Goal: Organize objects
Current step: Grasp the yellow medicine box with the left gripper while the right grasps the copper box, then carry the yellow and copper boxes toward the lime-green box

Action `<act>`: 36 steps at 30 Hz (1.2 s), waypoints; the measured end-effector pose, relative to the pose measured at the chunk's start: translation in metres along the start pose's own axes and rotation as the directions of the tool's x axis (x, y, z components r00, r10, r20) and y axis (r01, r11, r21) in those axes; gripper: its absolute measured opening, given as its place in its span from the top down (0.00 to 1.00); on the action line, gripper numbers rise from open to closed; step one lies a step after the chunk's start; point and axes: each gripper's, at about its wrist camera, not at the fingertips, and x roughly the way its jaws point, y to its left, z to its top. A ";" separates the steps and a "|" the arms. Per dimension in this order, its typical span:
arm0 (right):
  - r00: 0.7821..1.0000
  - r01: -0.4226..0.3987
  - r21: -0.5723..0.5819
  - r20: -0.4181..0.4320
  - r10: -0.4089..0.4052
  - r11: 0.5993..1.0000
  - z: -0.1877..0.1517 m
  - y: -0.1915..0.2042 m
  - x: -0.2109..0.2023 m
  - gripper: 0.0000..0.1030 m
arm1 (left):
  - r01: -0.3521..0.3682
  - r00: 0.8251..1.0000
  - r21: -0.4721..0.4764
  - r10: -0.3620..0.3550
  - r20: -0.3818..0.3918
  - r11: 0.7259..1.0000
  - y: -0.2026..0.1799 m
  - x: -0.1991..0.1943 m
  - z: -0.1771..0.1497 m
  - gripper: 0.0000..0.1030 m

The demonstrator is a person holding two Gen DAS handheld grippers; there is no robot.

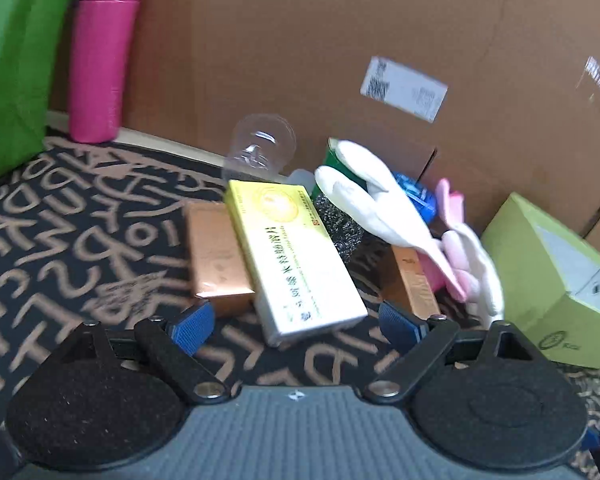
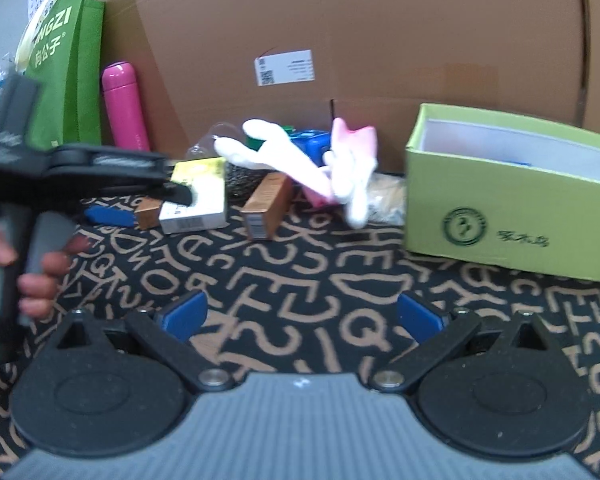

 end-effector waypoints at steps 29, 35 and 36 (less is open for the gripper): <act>0.998 -0.039 0.028 -0.040 0.040 0.999 0.047 0.016 0.090 0.77 | 0.121 0.992 0.254 -0.108 -0.065 0.960 0.019 -0.052 -0.051 0.27; 0.989 -0.119 0.188 -0.066 0.133 0.975 0.009 -0.015 0.025 0.77 | 0.214 0.976 0.266 -0.191 -0.106 0.940 0.007 -0.062 -0.063 0.27; 0.989 -0.115 0.184 -0.071 0.130 0.976 0.002 -0.016 0.013 0.77 | 0.231 0.972 0.275 -0.206 -0.117 0.933 0.003 -0.063 -0.066 0.27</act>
